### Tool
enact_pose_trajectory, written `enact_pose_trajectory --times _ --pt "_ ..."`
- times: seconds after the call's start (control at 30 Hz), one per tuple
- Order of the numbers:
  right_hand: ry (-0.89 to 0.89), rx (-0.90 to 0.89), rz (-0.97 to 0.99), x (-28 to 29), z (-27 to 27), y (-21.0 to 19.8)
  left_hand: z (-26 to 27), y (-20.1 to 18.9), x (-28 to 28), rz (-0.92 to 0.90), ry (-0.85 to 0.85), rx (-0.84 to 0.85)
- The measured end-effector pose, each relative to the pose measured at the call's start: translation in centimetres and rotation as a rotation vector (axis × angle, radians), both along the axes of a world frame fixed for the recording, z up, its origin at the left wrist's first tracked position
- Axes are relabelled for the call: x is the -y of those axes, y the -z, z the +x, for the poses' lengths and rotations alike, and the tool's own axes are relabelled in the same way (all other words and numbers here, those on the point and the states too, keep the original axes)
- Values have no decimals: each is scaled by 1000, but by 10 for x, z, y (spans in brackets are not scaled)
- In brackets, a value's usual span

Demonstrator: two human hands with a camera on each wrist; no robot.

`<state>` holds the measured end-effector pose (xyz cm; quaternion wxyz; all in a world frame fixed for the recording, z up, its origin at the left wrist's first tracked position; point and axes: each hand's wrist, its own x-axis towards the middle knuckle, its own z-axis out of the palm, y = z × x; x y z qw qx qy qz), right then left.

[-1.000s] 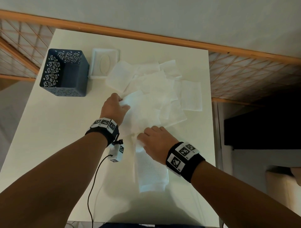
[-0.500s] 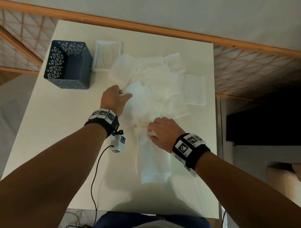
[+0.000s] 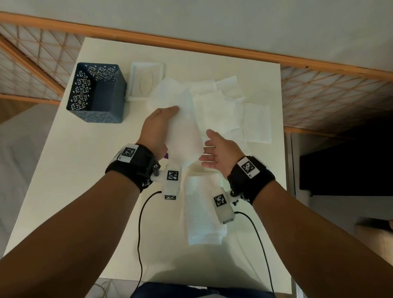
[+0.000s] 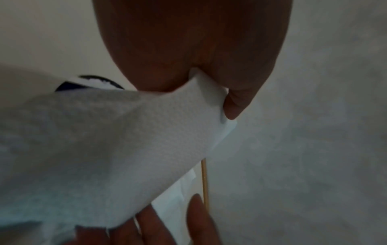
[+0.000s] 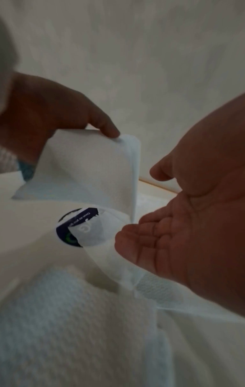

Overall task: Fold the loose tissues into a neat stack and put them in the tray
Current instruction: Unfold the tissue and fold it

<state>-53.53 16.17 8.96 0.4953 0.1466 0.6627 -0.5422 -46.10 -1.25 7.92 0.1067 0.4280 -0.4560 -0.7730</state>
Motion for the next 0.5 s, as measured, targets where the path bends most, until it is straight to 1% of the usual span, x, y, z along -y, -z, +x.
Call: enact_pose_trajectory --times 0.07,0.13,0.17,0.23,0.3,0.43,0.5 --pt "106 102 -49 1 -2 1 1 -2 -4 128 10 -40" --pt "139 125 -90 0 -1 2 4 -3 -5 211 40 -61" --pt "138 119 -108 -1 -1 2 5 -3 -5 228 54 -57" --pt "143 69 -129 -2 -1 2 7 -2 -4 189 69 -25" --pt "132 -55 -121 -3 -4 3 10 -3 -5 135 68 0" --pt "4 -408 21 -6 -16 -7 10 -13 -8 106 18 -35" --pt "-41 -511 76 -8 -20 -14 8 -19 -6 52 5 -2"
